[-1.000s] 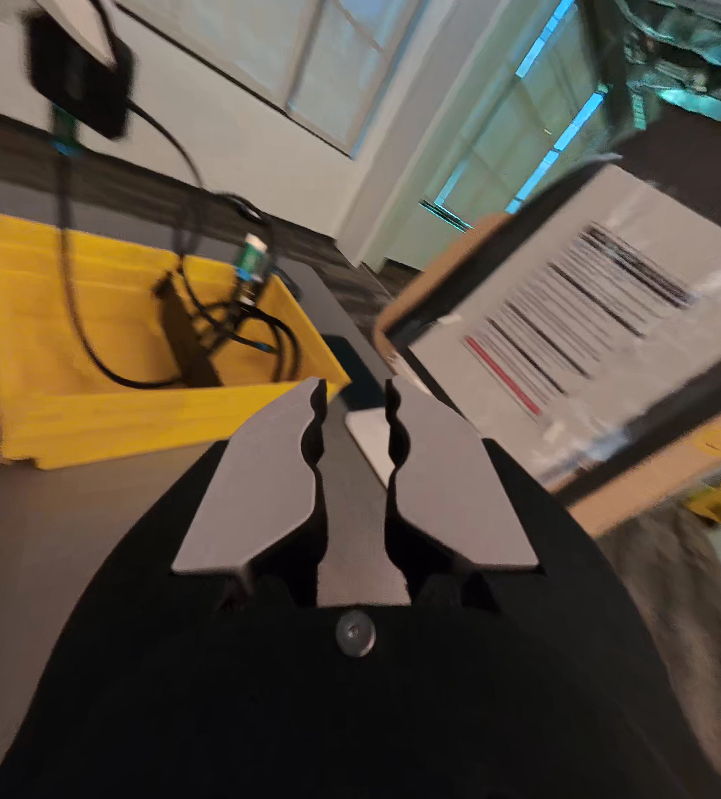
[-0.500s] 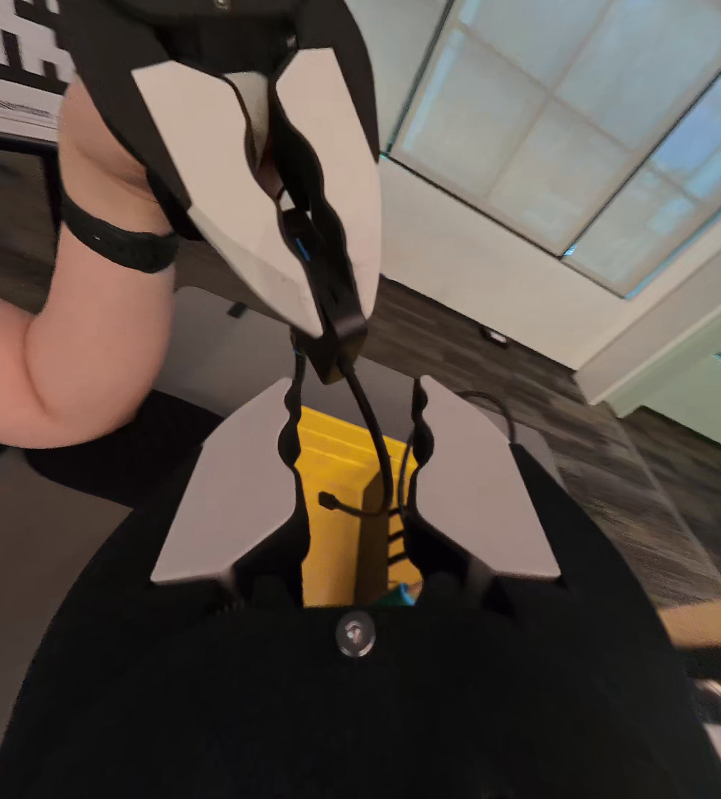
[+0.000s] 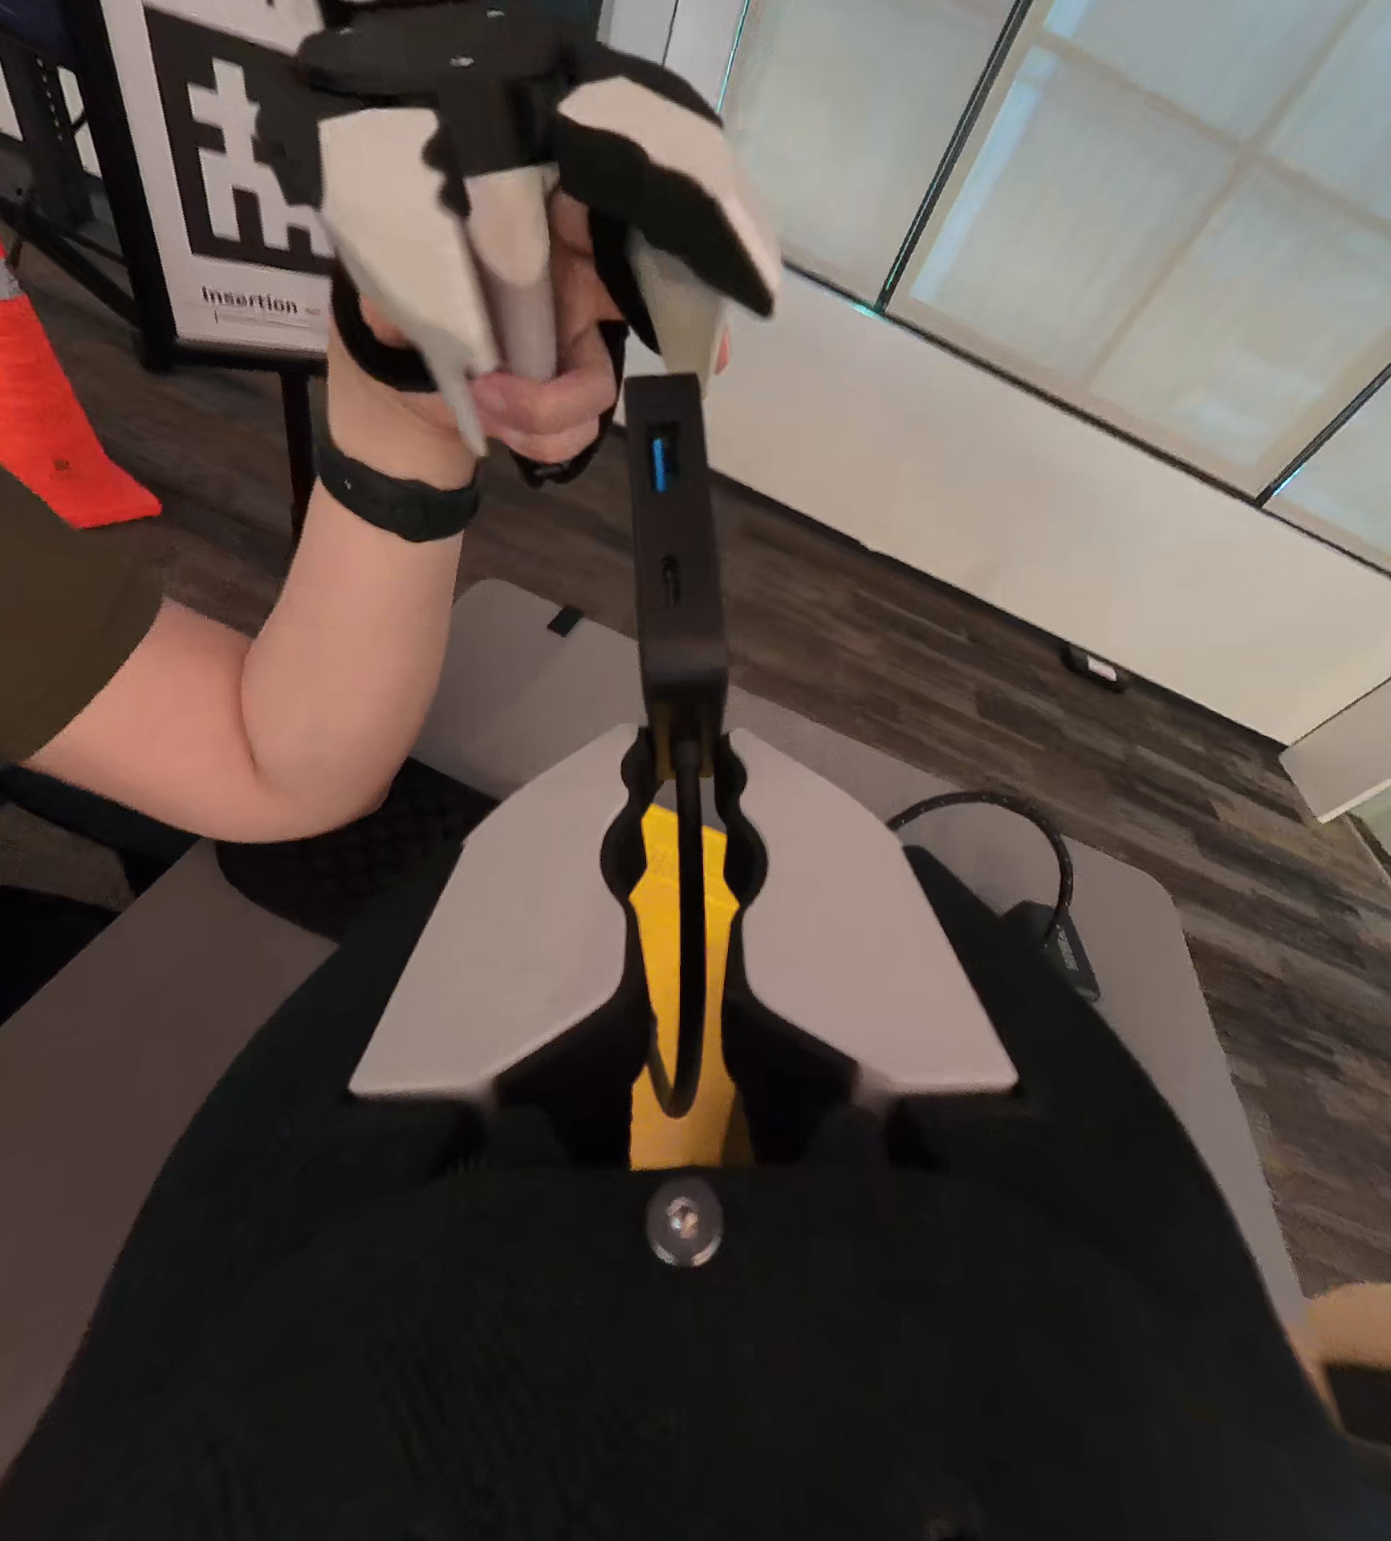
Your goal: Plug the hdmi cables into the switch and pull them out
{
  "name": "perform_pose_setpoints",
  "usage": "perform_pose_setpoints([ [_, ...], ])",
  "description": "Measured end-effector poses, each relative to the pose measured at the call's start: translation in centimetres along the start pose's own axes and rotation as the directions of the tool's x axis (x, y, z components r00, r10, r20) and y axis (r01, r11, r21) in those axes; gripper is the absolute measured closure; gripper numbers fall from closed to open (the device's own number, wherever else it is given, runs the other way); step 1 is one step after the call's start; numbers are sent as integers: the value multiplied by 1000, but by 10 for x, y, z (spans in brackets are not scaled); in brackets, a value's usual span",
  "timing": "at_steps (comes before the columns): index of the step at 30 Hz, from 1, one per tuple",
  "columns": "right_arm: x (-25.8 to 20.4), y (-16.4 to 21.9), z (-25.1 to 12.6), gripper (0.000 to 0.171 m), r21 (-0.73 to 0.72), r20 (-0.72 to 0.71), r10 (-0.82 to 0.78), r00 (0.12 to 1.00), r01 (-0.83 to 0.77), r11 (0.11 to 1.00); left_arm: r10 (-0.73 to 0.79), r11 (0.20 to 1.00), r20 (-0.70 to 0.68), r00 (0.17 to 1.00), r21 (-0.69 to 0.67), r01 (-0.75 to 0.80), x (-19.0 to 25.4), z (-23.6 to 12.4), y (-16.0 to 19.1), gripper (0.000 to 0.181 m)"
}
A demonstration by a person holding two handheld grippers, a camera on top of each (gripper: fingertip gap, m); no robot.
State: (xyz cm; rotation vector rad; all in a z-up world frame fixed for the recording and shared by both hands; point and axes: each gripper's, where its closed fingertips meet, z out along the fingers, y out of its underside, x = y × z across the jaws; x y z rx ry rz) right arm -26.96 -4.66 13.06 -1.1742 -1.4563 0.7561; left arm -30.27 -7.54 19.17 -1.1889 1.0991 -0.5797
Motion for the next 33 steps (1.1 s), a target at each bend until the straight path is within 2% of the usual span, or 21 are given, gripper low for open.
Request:
perform_pose_setpoints([
  [2,2,-1,-5,157,-48,-2,-22,1000,22,999,-5,999,-99,995,-46,0,10,7,12,122],
  [4,0,-3,-8,157,-95,26,-28,999,31,995,20,995,-92,996,-92,-28,7,21,21,120],
  [6,1,-3,-12,157,-148,31,-37,999,41,988,23,994,-105,994,-100,-33,6,37,25,130],
  [9,3,0,-18,157,-234,40,-33,999,41,971,47,996,-237,970,-63,-63,23,53,27,155],
  [13,10,8,-29,156,-339,29,-63,998,69,938,51,995,-234,971,-74,-70,20,70,29,160],
  [15,21,6,-38,151,-342,-47,-84,995,63,938,25,997,-214,976,-65,-40,17,78,25,164],
  [17,38,-3,-55,136,-322,-189,-135,973,68,944,-34,999,-191,981,-34,28,12,85,19,167],
  [19,47,-17,-81,126,-282,-358,-194,913,93,955,-149,987,-159,976,33,156,1,91,10,167],
  [22,31,-37,-116,125,-203,-519,-298,801,223,953,-360,913,-226,905,117,392,-5,99,1,168],
  [25,18,-21,-147,126,-345,-600,-459,655,307,887,-504,820,-384,774,68,568,6,108,1,167],
  [29,3,17,-172,126,-412,-626,-475,619,254,875,-542,777,-507,671,2,629,26,119,0,167],
  [33,1,53,-204,126,-408,-678,-431,596,183,895,-550,773,-535,641,-35,634,34,129,-1,167],
])
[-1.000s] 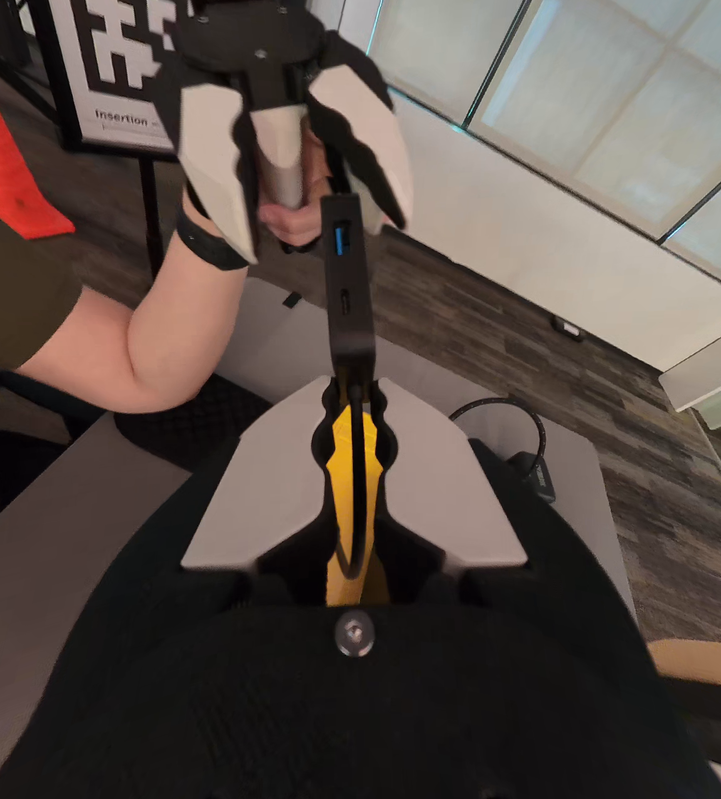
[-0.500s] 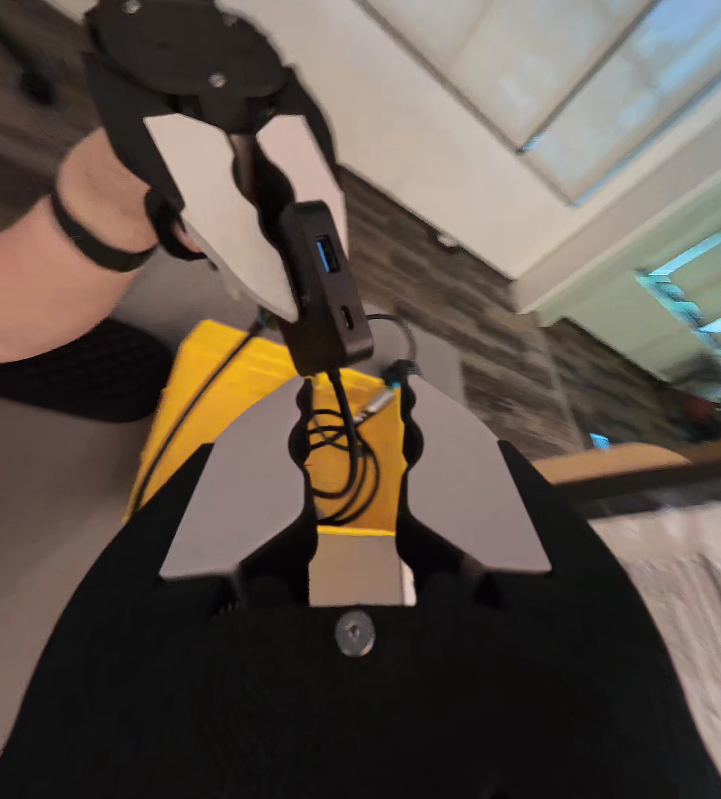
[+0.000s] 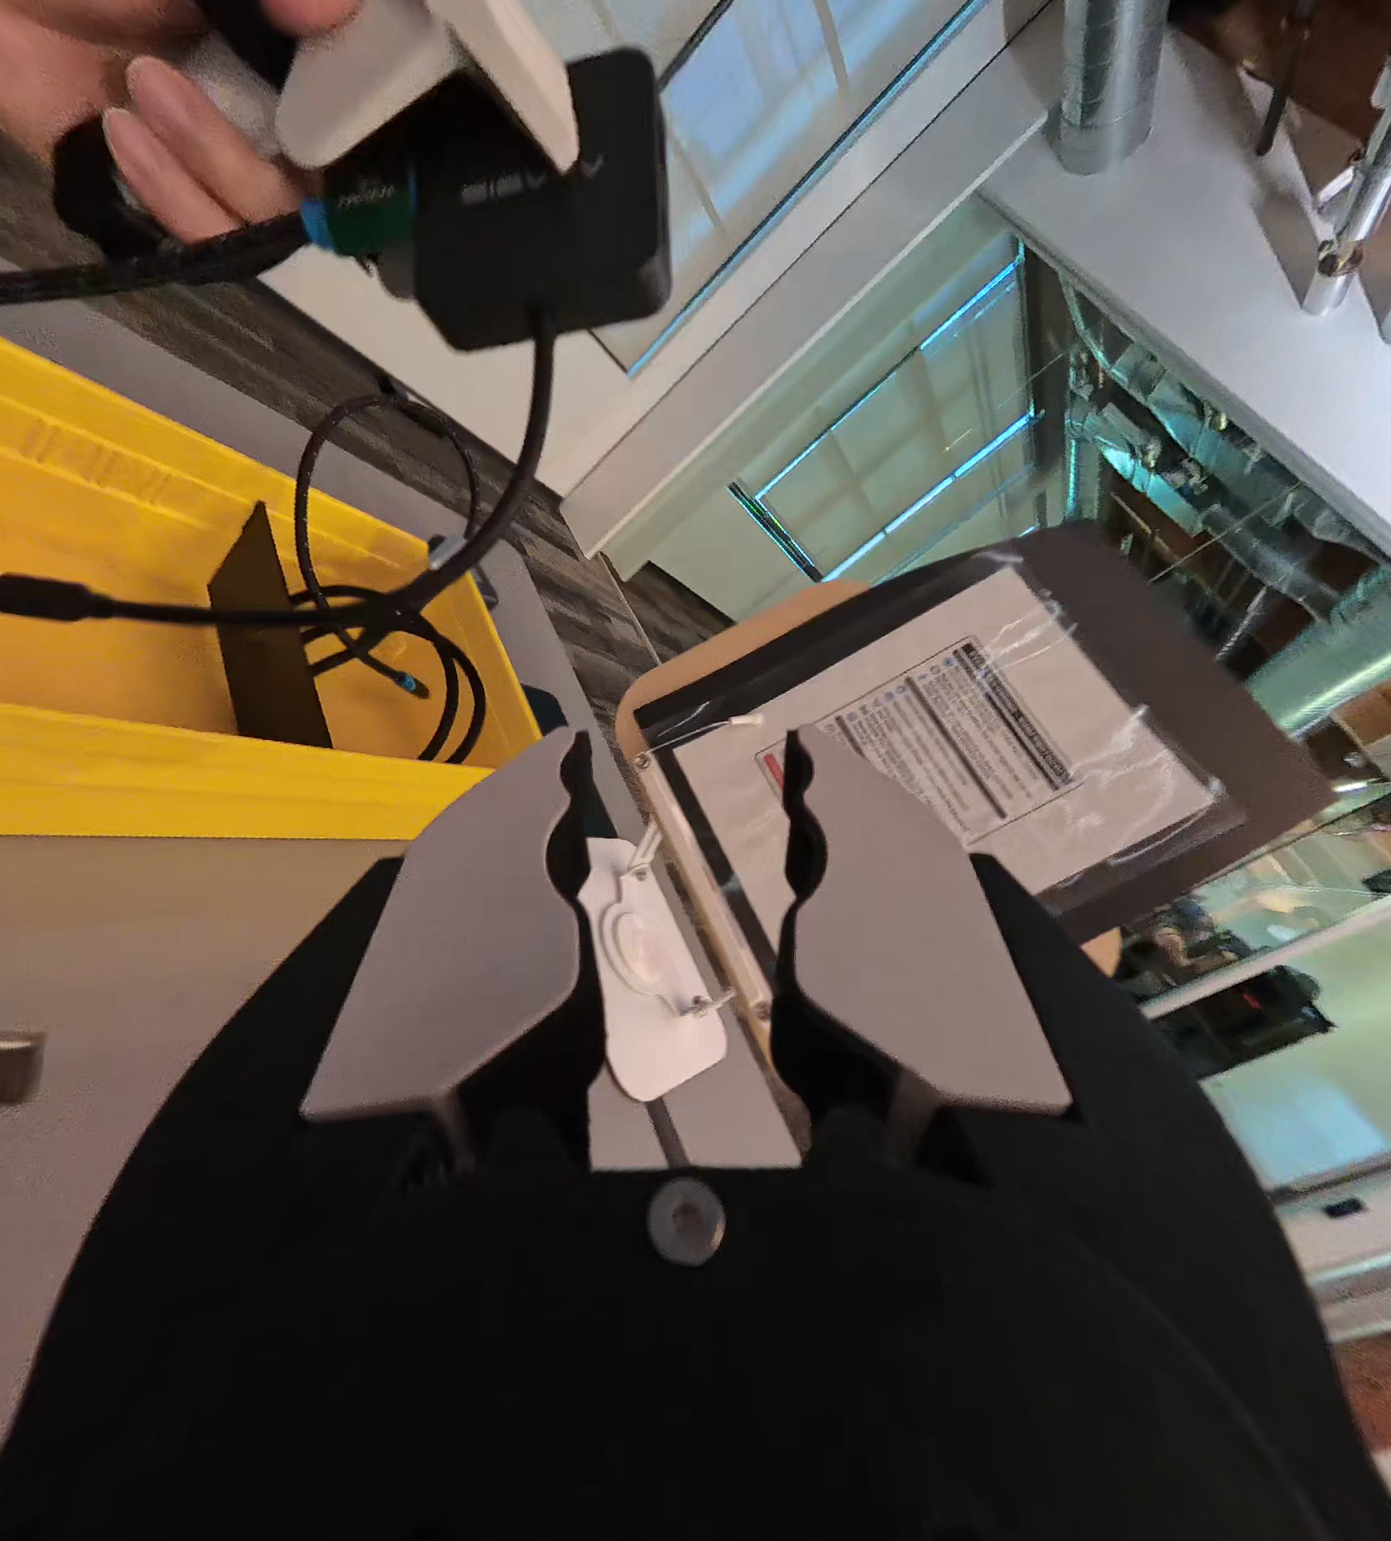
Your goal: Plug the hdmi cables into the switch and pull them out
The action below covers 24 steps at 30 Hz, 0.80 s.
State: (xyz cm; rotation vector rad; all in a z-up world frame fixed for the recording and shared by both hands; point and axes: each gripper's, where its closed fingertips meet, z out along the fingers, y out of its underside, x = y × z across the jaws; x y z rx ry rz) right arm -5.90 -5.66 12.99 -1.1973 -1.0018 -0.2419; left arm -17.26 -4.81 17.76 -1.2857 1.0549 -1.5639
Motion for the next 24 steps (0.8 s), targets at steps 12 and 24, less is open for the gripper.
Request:
perform_pose_setpoints([
  [12,77,25,-55,134,88,-189,98,977,-82,993,-130,987,121,984,115,116,-34,86,-86,167],
  [24,39,14,-21,109,154,-77,123,989,-110,982,-366,931,199,909,92,354,-76,90,18,167],
])
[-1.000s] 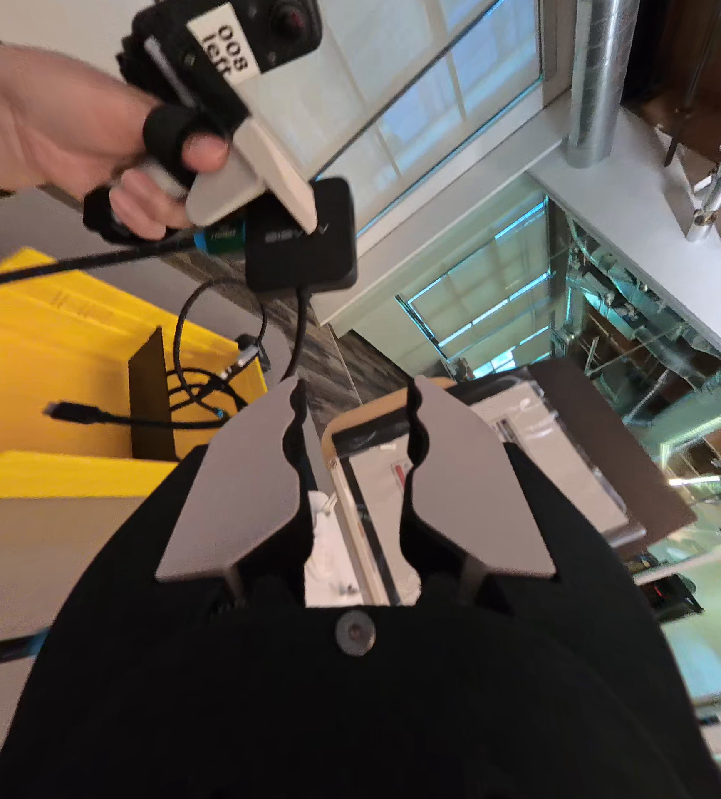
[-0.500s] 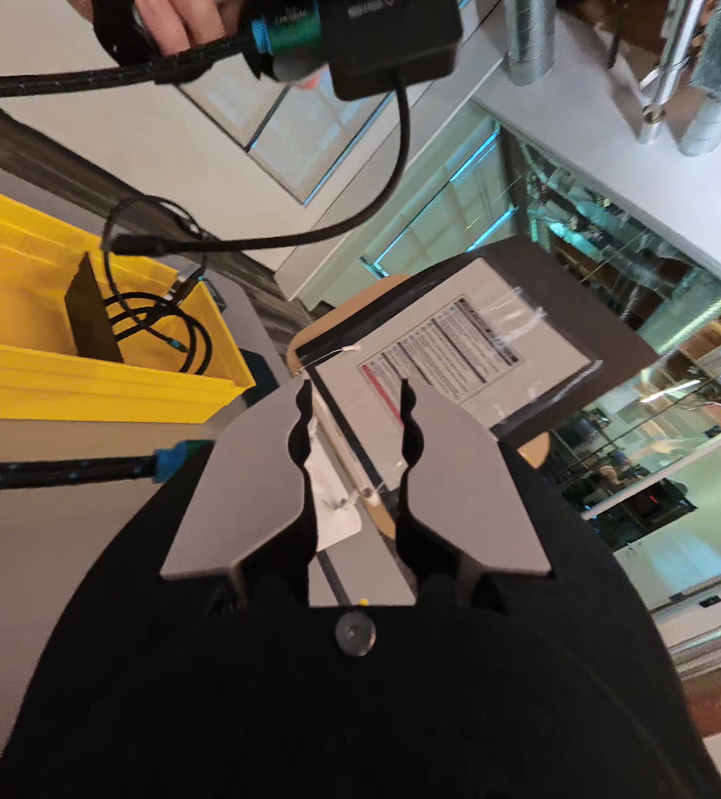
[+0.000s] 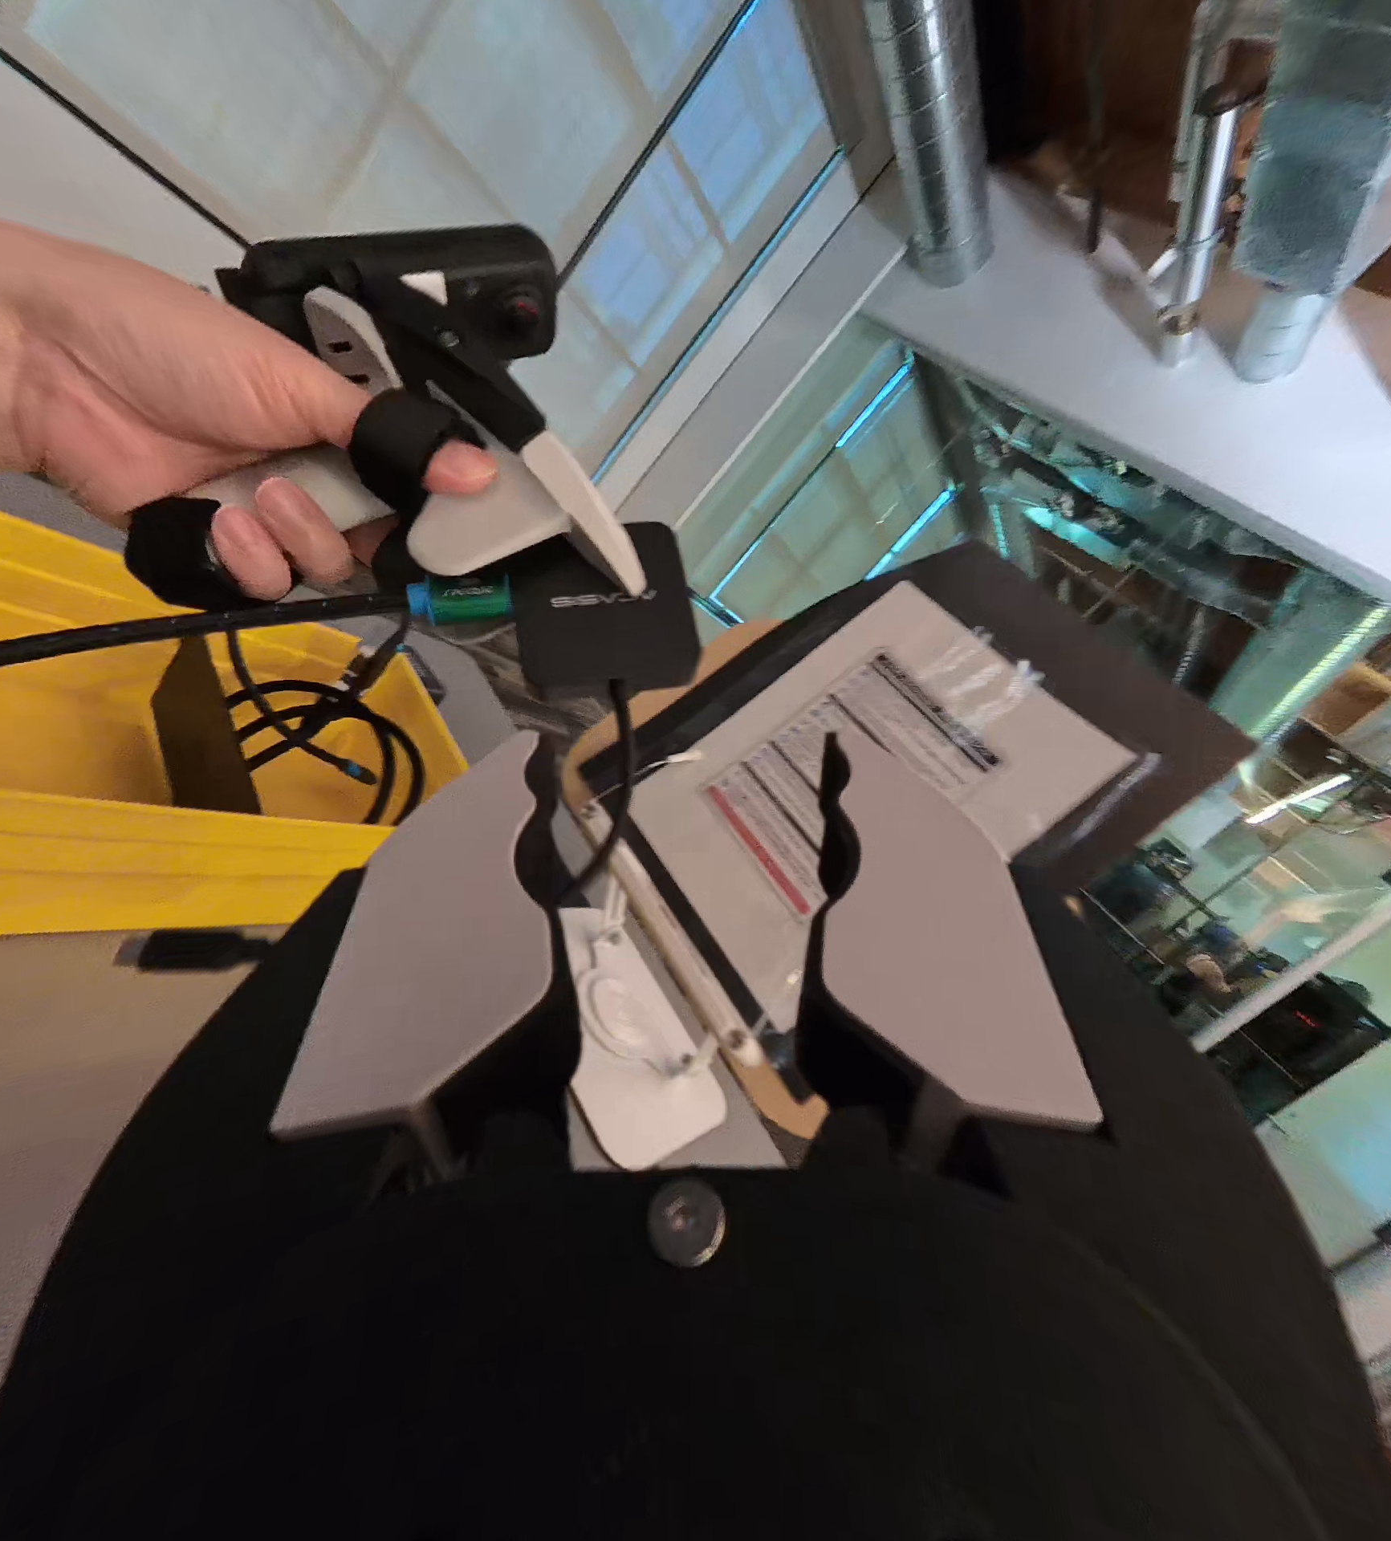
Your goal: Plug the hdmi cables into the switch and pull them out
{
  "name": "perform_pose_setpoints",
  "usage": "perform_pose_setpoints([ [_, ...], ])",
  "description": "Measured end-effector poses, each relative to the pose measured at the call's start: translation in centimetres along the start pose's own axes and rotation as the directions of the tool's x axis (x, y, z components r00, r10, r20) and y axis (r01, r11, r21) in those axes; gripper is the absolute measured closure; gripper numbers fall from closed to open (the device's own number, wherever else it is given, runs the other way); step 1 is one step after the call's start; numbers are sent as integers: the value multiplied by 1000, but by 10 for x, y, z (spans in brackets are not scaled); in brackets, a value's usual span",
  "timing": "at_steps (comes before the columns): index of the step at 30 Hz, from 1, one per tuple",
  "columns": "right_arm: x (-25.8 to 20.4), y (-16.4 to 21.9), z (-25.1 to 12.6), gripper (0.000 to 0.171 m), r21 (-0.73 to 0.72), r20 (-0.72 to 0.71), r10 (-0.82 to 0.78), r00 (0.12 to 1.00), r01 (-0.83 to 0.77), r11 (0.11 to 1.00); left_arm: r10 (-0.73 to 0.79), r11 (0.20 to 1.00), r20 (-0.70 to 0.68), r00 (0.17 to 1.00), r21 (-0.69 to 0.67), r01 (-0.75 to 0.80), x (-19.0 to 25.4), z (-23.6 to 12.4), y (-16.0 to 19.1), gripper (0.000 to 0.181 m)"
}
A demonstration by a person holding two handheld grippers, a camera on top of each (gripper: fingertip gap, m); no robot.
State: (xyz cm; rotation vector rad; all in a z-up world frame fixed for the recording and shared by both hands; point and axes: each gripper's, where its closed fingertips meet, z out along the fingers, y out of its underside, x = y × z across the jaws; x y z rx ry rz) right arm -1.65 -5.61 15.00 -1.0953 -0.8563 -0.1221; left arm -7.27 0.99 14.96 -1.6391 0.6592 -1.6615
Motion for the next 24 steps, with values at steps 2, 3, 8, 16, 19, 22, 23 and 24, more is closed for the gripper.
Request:
perform_pose_setpoints([
  [2,-19,11,20,105,-23,11,-29,1000,29,999,-32,999,-24,999,-13,32,4,0,13,167],
  [3,-27,14,28,102,-34,9,-46,999,47,998,-42,999,-34,999,-24,41,7,0,19,167],
  [8,-52,21,47,100,-56,14,-98,995,99,994,-51,995,-47,998,-84,47,12,3,50,167],
  [16,-77,35,54,98,-107,132,-41,990,56,993,-105,984,-78,991,-150,92,2,-5,72,167],
  [19,-88,44,57,98,-130,180,-20,983,44,991,-152,976,-81,985,-172,137,-6,-6,80,166],
  [22,-99,52,56,97,-169,284,98,954,-51,984,-195,964,-113,974,-204,169,-13,-9,87,165],
  [23,-101,52,55,97,-167,308,133,942,-84,982,-221,959,-138,965,-213,189,-13,-11,89,163],
  [24,-103,51,54,97,-164,327,163,931,-114,980,-246,953,-163,955,-222,207,-12,-12,89,161],
])
